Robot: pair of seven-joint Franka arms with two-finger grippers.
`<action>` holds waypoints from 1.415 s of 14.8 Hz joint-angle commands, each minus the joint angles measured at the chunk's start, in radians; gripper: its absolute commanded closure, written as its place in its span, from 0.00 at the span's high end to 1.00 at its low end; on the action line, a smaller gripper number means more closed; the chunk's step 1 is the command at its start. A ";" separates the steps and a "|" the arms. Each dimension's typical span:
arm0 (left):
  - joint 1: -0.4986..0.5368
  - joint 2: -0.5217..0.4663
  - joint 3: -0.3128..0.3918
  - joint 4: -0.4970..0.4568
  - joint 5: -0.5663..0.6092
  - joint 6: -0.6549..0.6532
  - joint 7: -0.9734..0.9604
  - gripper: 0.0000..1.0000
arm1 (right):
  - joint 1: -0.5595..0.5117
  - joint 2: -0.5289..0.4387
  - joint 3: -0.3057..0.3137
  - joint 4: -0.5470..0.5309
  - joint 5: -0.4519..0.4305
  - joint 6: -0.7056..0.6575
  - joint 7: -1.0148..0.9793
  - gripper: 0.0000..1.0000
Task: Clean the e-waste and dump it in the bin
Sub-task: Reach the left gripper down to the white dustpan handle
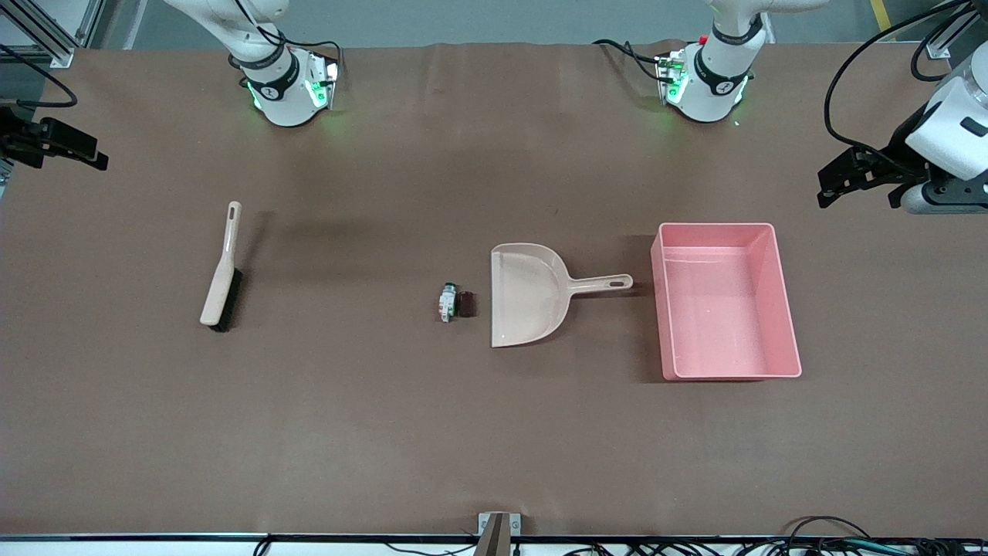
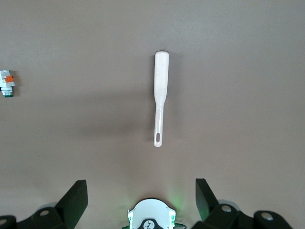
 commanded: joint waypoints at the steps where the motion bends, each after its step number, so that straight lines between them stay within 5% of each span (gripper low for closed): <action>1: -0.003 0.007 0.002 0.025 0.005 -0.020 0.009 1.00 | -0.012 -0.023 0.007 -0.027 0.009 0.032 -0.006 1.00; 13: -0.075 0.085 -0.062 0.027 0.000 0.017 0.019 1.00 | -0.023 -0.026 0.007 -0.041 0.008 0.028 -0.019 1.00; 17: -0.079 0.165 -0.204 0.027 0.067 0.040 0.025 1.00 | -0.061 -0.031 0.006 -0.070 0.009 0.026 -0.062 1.00; 21: -0.089 0.314 -0.333 0.030 0.172 0.148 0.023 1.00 | -0.085 -0.106 -0.019 -0.249 0.009 0.169 -0.151 1.00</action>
